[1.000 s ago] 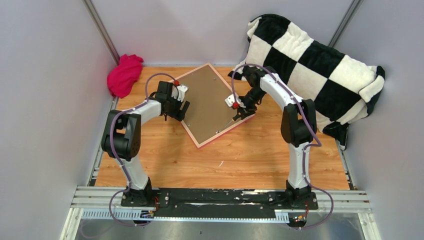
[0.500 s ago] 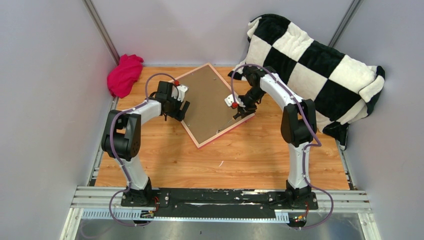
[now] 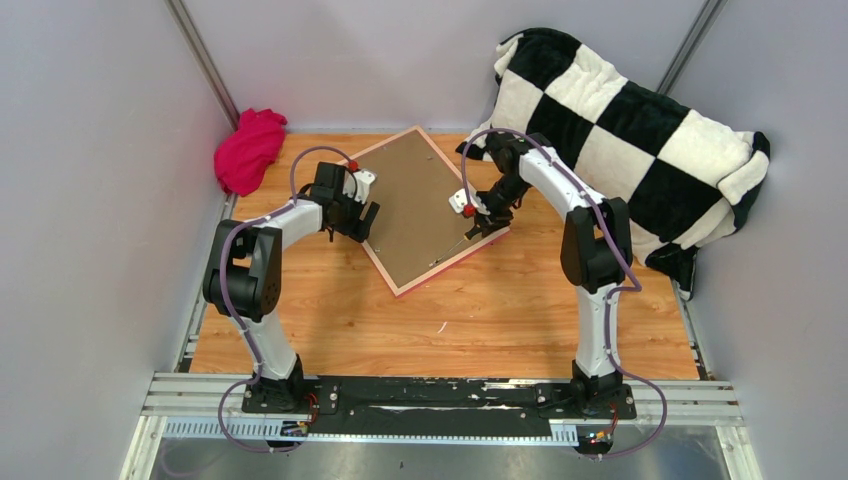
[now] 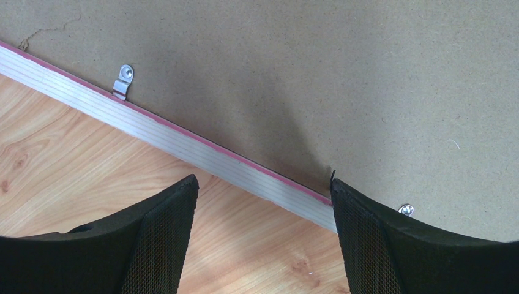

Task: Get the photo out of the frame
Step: Release the photo frame item from the photo frame.

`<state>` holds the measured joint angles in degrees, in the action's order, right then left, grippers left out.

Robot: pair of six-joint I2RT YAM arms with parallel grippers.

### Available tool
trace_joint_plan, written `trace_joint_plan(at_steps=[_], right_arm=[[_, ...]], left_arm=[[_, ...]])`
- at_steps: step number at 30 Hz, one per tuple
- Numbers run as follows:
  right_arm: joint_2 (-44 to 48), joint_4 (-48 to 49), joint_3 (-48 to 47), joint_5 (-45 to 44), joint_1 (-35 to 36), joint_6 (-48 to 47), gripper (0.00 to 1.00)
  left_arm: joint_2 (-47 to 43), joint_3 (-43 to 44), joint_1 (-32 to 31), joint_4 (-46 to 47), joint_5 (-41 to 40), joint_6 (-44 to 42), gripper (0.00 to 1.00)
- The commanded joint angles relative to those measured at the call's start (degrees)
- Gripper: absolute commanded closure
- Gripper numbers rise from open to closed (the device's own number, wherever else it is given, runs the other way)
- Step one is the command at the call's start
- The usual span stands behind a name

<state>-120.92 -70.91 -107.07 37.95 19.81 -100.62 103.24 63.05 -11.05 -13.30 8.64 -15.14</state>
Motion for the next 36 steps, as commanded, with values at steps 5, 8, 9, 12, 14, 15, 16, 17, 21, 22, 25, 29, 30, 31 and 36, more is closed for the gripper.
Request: trace_joint_plan(at_steps=[5, 8, 9, 12, 14, 15, 16, 17, 21, 22, 25, 29, 30, 31, 36], right_arm=[[-1.6, -1.0, 0.0, 1.9, -0.4, -0.1, 1.0], [-1.7, 0.0, -0.2, 2.4, -0.3, 1.0, 1.0], [-1.7, 0.5, -0.1, 2.5, -0.3, 1.6, 1.0], [-1.8, 1.2, -0.1, 2.7, -0.1, 2.4, 1.0], [-1.7, 1.3, -0.2, 3.0, -0.1, 2.6, 1.0], [-1.6, 1.4, -0.2, 3.2, -0.1, 2.8, 1.0], [-1.6, 1.6, -0.2, 3.4, 0.0, 3.1, 1.0], [-1.5, 1.8, -0.2, 3.6, 0.0, 3.4, 1.0], [-1.1, 5.1, 1.1, 3.5, 0.6, 6.3, 1.0], [-0.8, 6.5, 1.5, 3.3, 0.8, 7.5, 1.0], [0.3, 11.0, 2.4, 2.7, 1.1, 13.0, 1.0], [3.3, 16.0, 2.3, 3.1, 0.7, 22.9, 1.0], [4.3, 17.6, 2.6, 3.3, 0.4, 26.9, 1.0], [5.5, 19.0, 3.0, 3.5, 0.1, 29.9, 1.0], [12.4, 29.9, 9.4, 2.7, -2.6, 44.5, 1.0]], left_arm=[[2.4, -0.6, 0.2, -0.1, -0.8, -0.4, 0.19], [2.4, -0.5, 0.2, -0.1, -0.8, -0.3, 0.19], [2.5, -0.5, 0.2, -0.1, -0.8, -0.3, 0.19], [2.6, -0.5, 0.2, -0.1, -0.8, -0.2, 0.19], [2.5, -0.5, 0.2, -0.1, -0.8, -0.3, 0.19], [2.5, -0.5, 0.2, -0.1, -0.8, -0.2, 0.19], [2.5, -0.5, 0.2, -0.1, -0.8, -0.2, 0.19], [2.5, -0.5, 0.2, -0.1, -0.8, -0.3, 0.19], [2.4, -0.5, 0.2, -0.1, -0.8, -0.2, 0.19], [2.4, -0.5, 0.3, -0.1, -0.9, -0.2, 0.19], [1.9, -0.4, 0.5, -0.1, -1.3, -0.2, 0.19], [-0.1, -0.4, 1.4, -0.1, -1.1, 0.1, 0.19], [-0.7, -0.4, 1.7, -0.1, -1.1, 0.2, 0.19], [-1.6, -0.3, 2.0, -0.1, -1.1, 0.3, 0.19], [-3.7, 0.7, 3.5, -0.7, -1.9, 1.0, 0.19]])
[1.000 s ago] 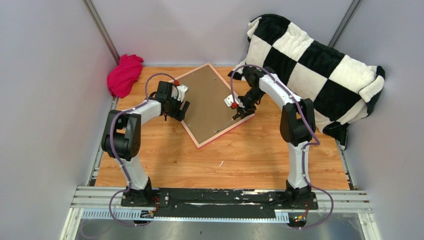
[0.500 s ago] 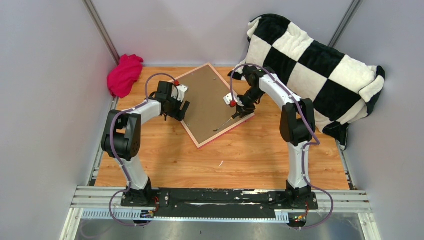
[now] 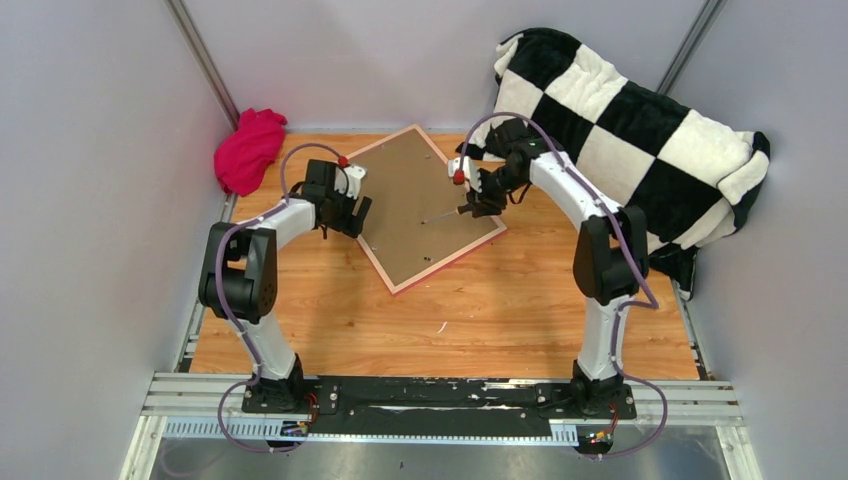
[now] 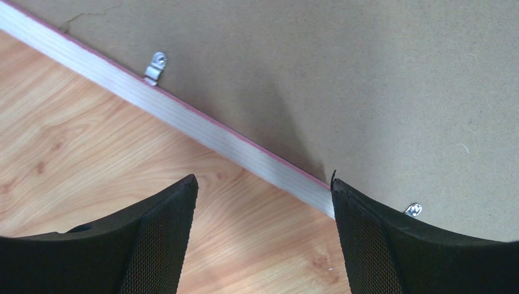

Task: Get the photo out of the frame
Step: Release the photo frame item from the photo frame, then move the photo frame to the center of the board.

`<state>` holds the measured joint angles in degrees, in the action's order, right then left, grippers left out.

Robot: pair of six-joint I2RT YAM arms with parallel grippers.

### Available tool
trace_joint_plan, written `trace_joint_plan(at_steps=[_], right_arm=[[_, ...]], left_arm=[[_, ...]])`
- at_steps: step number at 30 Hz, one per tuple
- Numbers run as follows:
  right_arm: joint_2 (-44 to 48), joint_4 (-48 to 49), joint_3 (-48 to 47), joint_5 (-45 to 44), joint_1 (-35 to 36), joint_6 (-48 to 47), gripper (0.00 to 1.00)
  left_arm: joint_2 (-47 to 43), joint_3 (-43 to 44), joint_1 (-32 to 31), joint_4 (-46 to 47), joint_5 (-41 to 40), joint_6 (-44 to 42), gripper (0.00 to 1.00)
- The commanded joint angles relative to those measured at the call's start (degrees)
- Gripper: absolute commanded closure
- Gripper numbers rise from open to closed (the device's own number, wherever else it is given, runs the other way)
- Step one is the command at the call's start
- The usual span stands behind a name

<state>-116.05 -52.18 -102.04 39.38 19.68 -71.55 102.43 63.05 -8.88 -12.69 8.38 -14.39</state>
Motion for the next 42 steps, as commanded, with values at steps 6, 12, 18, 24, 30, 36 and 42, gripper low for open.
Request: trace_joint_plan(at_steps=[6, 12, 18, 24, 30, 36, 42], right_arm=[[16.1, 18.3, 15.7, -1.6, -5.7, 20.2, 1.0], [26.2, 23.1, 26.2, -7.4, -8.0, 27.0, 1.0], [35.6, 23.6, 33.0, -10.2, -10.3, 32.5, 1.0], [47.8, 19.1, 37.8, -14.3, -10.9, 34.2, 1.0], [63.1, 16.0, 43.2, -16.1, -11.0, 37.8, 1.0], [70.8, 18.2, 48.1, -14.7, -11.0, 39.6, 1.0], [71.2, 19.9, 49.3, -13.7, -11.0, 39.3, 1.0]], left_arm=[[-6.2, 4.1, 1.4, -4.8, 1.0, -0.9, 0.18], [-12.1, 5.3, -6.3, -10.2, 6.7, -6.9, 0.02], [-12.5, 3.4, -18.0, -12.7, 8.4, -12.1, 0.0], [-5.7, 4.1, -23.7, -13.7, 10.3, -13.7, 0.0], [-3.0, 3.4, -25.4, -14.3, 14.8, -13.4, 0.0], [-3.1, 0.6, -28.9, -15.0, 14.5, -14.3, 0.01], [0.3, 0.5, -30.2, -15.3, 11.0, -12.5, 0.06]])
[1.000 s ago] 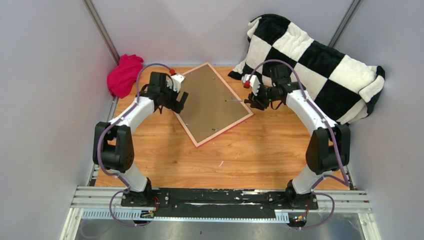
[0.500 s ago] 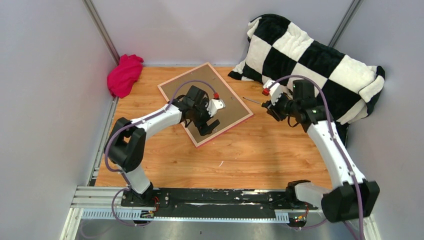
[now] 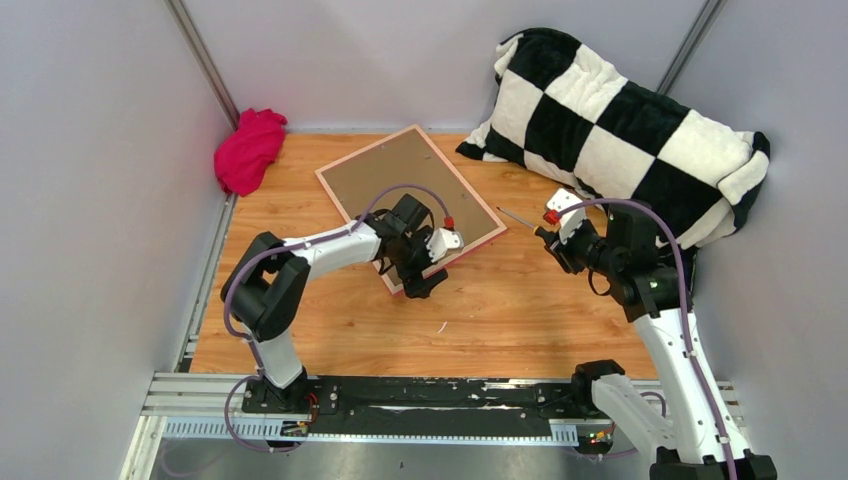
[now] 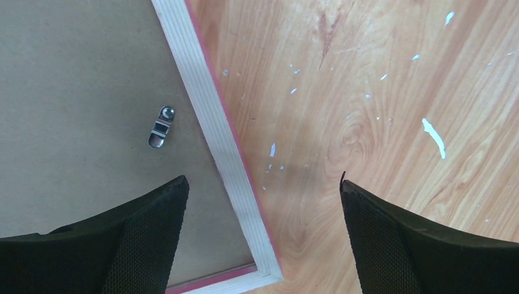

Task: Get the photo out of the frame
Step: Move the photo frame to the center of the board.

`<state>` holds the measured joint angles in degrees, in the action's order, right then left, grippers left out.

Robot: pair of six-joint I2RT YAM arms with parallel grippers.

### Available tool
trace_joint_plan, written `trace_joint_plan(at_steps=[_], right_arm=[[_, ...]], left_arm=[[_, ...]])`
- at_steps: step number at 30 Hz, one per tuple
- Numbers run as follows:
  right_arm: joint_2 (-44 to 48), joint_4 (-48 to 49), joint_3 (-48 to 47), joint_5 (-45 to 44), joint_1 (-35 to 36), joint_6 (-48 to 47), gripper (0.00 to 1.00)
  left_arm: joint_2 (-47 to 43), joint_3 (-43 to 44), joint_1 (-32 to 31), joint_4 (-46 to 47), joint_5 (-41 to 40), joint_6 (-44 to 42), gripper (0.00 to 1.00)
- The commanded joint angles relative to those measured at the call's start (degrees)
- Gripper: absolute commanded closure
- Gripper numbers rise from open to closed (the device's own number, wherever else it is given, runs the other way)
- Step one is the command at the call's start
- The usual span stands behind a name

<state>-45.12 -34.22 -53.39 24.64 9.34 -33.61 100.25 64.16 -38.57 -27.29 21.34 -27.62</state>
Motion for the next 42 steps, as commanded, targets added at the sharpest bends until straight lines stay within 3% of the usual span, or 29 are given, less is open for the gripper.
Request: trace_joint_plan(at_steps=[1, 5, 10, 16, 23, 35, 42], right_arm=[[0.4, 2.0, 0.8, 1.2, -0.7, 1.2, 1.0], [1.6, 2.8, 2.3, 1.4, -0.6, 0.9, 1.0], [3.0, 3.8, 3.6, 1.8, -0.7, 0.6, 1.0], [3.2, 4.1, 4.3, 2.5, -0.6, 0.4, 1.0], [2.8, 4.6, 4.4, 2.7, -0.6, 0.5, 1.0], [3.2, 5.5, 5.8, 2.1, -0.6, 0.4, 1.0], [2.8, 5.9, 6.2, 2.8, -0.6, 0.3, 1.0]], left_arm=[[2.8, -0.6, -0.6, -0.7, -2.4, 1.1, 0.08], [2.7, -1.2, -1.3, -1.1, -2.0, 1.1, 0.18], [3.5, -1.2, -3.4, -5.5, -1.3, -0.5, 0.37], [1.5, -3.7, -5.2, -11.0, 0.9, -3.9, 0.44], [-3.7, -8.1, -7.0, -17.6, 5.3, -9.7, 0.44], [-10.0, -14.3, -15.8, -24.1, 8.3, -15.5, 0.46], [-21.3, -10.9, -12.8, -24.0, 5.1, -11.0, 0.26]])
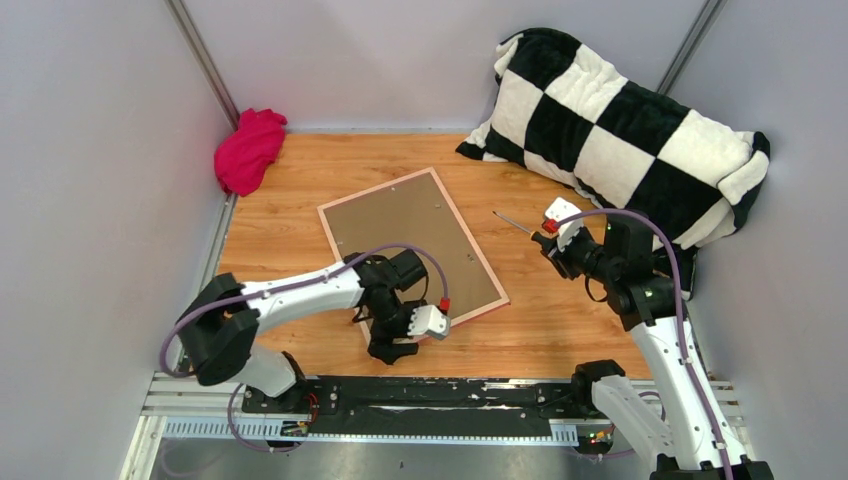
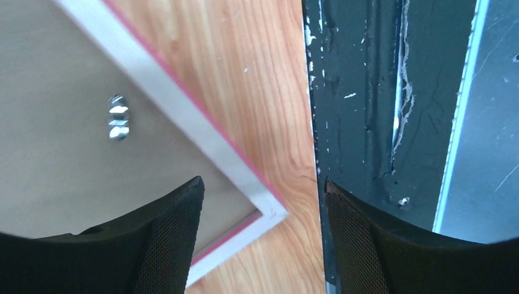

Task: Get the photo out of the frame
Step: Move the photo frame to the center of the board, then release the photo frame item from the photo frame.

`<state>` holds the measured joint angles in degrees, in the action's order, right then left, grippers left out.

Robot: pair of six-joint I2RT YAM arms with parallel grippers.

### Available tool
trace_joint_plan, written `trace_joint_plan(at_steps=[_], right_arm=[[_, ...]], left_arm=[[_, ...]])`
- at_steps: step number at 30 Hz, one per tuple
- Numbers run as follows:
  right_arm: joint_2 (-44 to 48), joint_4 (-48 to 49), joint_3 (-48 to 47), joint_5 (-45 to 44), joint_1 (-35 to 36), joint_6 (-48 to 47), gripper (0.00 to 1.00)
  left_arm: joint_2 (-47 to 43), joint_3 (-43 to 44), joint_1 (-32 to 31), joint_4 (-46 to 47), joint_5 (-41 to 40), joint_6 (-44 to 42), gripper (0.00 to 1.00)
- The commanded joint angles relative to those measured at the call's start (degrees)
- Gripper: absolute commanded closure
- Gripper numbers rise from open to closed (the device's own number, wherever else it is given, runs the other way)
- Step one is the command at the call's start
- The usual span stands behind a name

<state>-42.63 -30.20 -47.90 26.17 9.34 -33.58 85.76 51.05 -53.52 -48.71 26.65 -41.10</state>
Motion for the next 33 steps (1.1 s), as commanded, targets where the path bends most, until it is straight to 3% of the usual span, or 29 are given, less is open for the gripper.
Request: trace_joint_plan(at_steps=[1, 5, 9, 13, 17, 27, 33], right_arm=[[0.4, 2.0, 0.8, 1.3, -0.6, 0.3, 1.0], [0.5, 2.5, 1.5, 2.7, -0.7, 0.3, 1.0], [-0.7, 2.9, 2.3, 4.3, -0.7, -0.3, 1.0], [-1.9, 2.9, 2.5, 3.3, -0.7, -1.5, 1.0], [-2.3, 2.9, 3.3, 3.4, -1.3, -3.0, 1.0], [-5.9, 2.9, 3.1, 4.2, -1.6, -4.0, 1.0], [-3.9, 2.9, 3.6, 4.6, -1.6, -4.0, 1.0]], left_arm=[[-9.0, 3.5, 3.6, -2.6, -0.4, 3.3, 0.23], [-15.0, 10.5, 11.4, -2.2, -2.3, 5.9, 0.14], [-14.3, 17.1, 22.4, 1.0, -5.7, 13.8, 0.1], [-11.8, 16.3, 35.5, 7.7, -4.1, 21.5, 0.09], [-8.9, 12.3, 44.4, 14.6, -5.2, 28.7, 0.09], [3.3, 14.4, 58.9, 16.6, -5.2, 36.0, 0.09], [13.1, 18.0, 60.9, 17.3, -6.0, 37.6, 0.1]])
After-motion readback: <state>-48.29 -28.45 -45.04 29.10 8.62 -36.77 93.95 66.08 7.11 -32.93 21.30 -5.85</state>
